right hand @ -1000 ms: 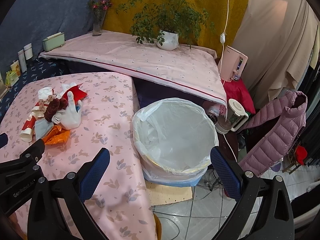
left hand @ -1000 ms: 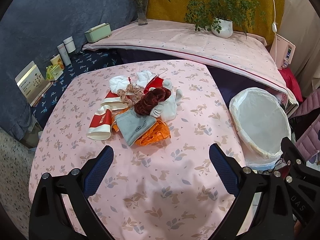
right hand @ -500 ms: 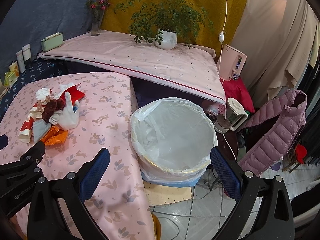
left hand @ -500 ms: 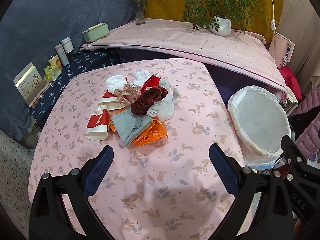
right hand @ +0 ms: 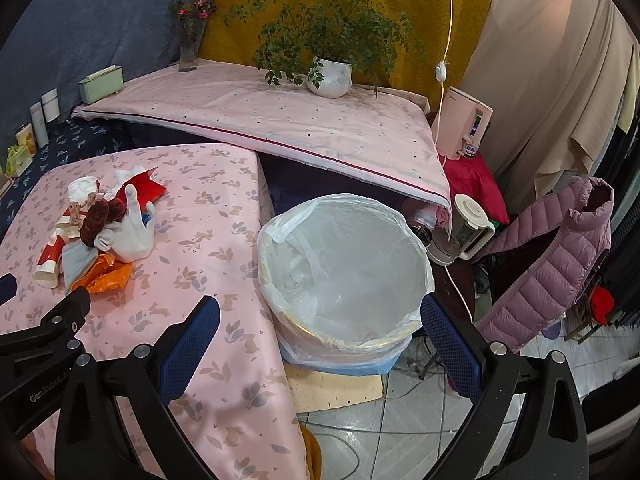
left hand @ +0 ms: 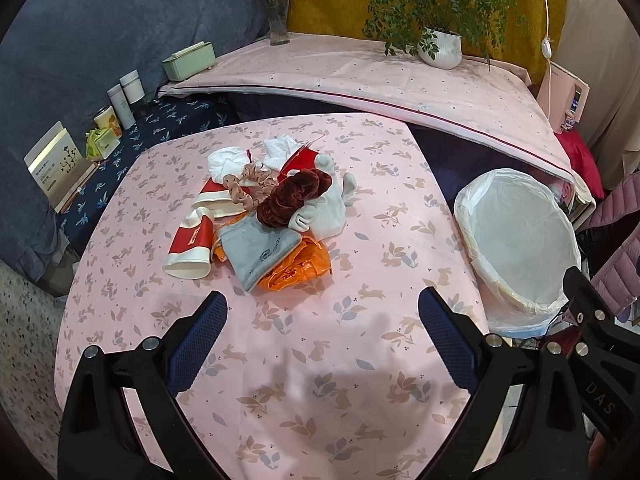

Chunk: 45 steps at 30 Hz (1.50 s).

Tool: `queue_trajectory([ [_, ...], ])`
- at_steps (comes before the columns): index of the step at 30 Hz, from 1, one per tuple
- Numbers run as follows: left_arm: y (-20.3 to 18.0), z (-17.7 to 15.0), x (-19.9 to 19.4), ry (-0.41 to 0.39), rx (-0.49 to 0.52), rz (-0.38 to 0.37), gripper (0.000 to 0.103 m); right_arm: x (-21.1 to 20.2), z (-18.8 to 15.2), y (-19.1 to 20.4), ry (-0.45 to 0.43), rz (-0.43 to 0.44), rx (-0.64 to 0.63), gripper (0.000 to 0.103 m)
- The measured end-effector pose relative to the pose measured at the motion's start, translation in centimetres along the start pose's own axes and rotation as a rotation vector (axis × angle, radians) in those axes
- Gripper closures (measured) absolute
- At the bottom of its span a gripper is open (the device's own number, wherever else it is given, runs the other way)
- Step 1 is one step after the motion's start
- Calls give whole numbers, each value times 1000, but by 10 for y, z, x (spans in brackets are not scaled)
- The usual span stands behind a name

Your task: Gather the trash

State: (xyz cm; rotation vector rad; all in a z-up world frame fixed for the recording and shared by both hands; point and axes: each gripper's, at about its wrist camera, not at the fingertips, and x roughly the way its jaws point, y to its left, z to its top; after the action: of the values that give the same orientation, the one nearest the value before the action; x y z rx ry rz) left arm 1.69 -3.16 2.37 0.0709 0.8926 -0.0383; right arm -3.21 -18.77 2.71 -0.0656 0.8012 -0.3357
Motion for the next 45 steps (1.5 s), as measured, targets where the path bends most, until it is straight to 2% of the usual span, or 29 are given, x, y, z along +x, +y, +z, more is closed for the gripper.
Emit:
queue_trajectory([
  [16, -2, -2, 8, 15, 7, -12, 11, 3, -1, -3, 5, 2, 5, 7],
  [23, 10, -2, 15, 15, 8, -29, 11, 5, -3, 1, -8, 17, 13, 7],
  [28, 33, -2, 27, 23, -29, -29, 11, 7, -1, 14, -20, 52, 34, 7],
  [33, 66, -5, 43, 53, -60, 4, 11, 10, 2, 36, -30, 91, 20, 7],
  [39, 106, -4, 59, 59, -104, 75, 11, 24, 8, 56, 2, 170, 39, 7],
  [42, 121, 0, 68, 65, -122, 75, 11, 31, 11, 70, 16, 220, 41, 8],
  [45, 131, 3, 76, 68, -121, 66, 11, 37, 14, 88, 34, 262, 29, 13],
])
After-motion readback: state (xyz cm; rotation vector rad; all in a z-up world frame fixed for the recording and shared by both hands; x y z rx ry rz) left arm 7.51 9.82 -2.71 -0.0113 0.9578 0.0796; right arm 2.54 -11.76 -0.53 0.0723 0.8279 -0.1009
